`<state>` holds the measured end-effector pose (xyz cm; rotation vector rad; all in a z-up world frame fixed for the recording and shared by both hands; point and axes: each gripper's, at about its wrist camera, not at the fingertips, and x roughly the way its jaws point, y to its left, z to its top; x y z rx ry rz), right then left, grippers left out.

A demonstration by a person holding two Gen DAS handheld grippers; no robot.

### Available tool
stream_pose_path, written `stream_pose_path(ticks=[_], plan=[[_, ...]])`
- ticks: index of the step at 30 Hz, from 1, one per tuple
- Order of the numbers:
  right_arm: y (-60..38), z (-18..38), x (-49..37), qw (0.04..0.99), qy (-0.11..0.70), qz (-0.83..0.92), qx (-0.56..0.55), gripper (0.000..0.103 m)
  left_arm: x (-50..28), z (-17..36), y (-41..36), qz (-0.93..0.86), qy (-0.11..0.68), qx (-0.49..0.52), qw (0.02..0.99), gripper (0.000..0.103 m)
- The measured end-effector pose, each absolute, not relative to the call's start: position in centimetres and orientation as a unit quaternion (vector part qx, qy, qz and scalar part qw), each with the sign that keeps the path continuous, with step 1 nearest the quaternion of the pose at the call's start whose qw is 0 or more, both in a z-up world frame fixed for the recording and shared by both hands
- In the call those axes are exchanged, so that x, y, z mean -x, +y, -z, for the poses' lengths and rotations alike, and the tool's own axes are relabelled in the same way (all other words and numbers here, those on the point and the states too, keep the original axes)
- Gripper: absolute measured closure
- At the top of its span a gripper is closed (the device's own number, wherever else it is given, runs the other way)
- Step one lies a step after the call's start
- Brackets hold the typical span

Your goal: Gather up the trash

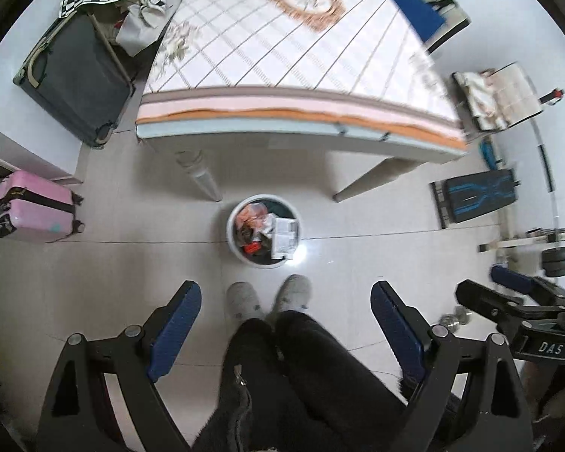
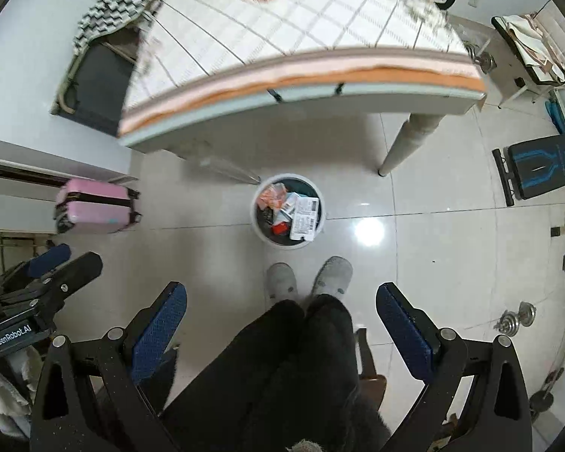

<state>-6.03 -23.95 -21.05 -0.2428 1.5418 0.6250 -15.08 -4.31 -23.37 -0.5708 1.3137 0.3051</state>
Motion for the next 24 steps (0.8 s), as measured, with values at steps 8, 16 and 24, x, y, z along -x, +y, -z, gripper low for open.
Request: stream_pose_path(ticks=[8,16,24], plan=[[-25.0,13.1,8.0,0.669,0.669,-0.316,0.076,0.001,17.0,17.1,-4.2,-0.115,0.556,0.285,0.772,0.011],[-25.1,10.3,9.4,0.664,0.663,-0.342,0.061,0.0,17.9,13.8,-4.6,-0.107,0.535,0.288,0.787,0.011],[-25.0,9.2,9.8,0.656,0.662,-0.356,0.068,0.0,18.6,12.4,-4.7,-0.1,0.526,0.294,0.792,0.008]])
